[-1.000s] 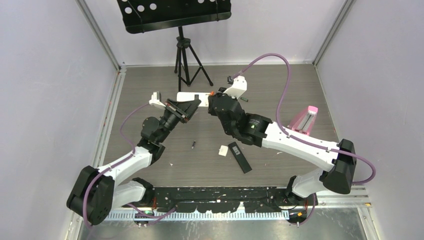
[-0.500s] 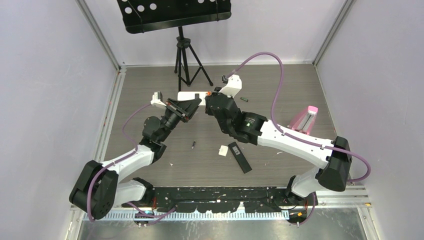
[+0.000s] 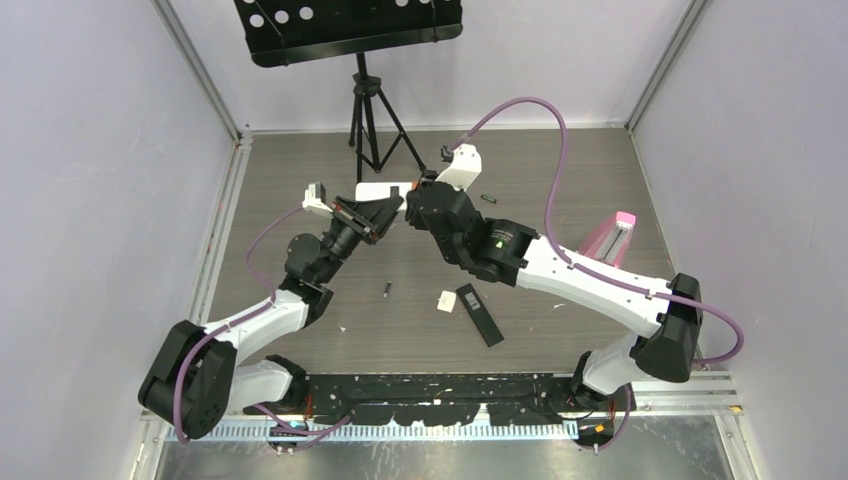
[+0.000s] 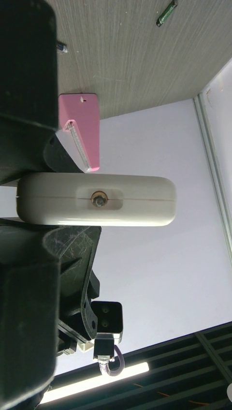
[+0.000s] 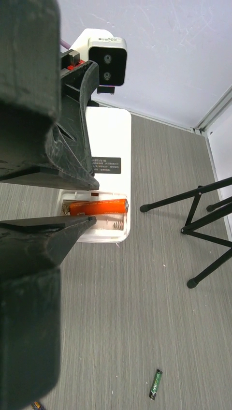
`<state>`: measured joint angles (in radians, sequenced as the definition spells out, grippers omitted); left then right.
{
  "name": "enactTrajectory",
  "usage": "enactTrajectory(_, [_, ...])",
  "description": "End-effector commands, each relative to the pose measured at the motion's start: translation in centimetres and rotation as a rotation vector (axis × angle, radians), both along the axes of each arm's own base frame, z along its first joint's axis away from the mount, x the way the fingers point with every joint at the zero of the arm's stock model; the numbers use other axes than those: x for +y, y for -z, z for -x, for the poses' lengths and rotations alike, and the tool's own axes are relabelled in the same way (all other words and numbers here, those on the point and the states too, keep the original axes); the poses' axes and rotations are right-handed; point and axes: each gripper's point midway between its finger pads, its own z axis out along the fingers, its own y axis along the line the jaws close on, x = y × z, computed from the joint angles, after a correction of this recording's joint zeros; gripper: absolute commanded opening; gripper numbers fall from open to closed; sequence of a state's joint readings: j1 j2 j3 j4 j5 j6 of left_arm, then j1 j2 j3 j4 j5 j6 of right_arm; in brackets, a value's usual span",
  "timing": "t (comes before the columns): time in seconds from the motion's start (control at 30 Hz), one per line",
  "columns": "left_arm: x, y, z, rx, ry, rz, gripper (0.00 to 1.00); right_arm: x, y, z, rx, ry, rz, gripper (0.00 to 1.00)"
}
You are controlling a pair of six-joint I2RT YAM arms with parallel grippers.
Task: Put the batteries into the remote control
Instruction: Load the battery into the remote control.
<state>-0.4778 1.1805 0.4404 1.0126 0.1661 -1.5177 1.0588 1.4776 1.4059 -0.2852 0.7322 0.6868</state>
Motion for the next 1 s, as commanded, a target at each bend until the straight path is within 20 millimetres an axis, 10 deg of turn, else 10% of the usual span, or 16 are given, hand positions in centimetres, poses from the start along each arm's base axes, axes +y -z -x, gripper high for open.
enactTrajectory(0.0, [0.5,-3.7,0.9,-0.113,-0.002,0.073,0.0,-0.1,-2.0,-0.2,-0.022,0.022,-0.025,0.32])
enactTrajectory(0.6, [0.9,-3.0,1.1,-0.138,-0.024,0.045,0.0,-4.6,-7.5,1.3,-0.039,0.065,-0.286,0.68])
enactTrajectory(0.97, [0.8,-3.2,1.4,-0.157,-0.016,0.038,0.0,-5.4,-6.5,0.5,0.282,0.034,-0.907,0.76])
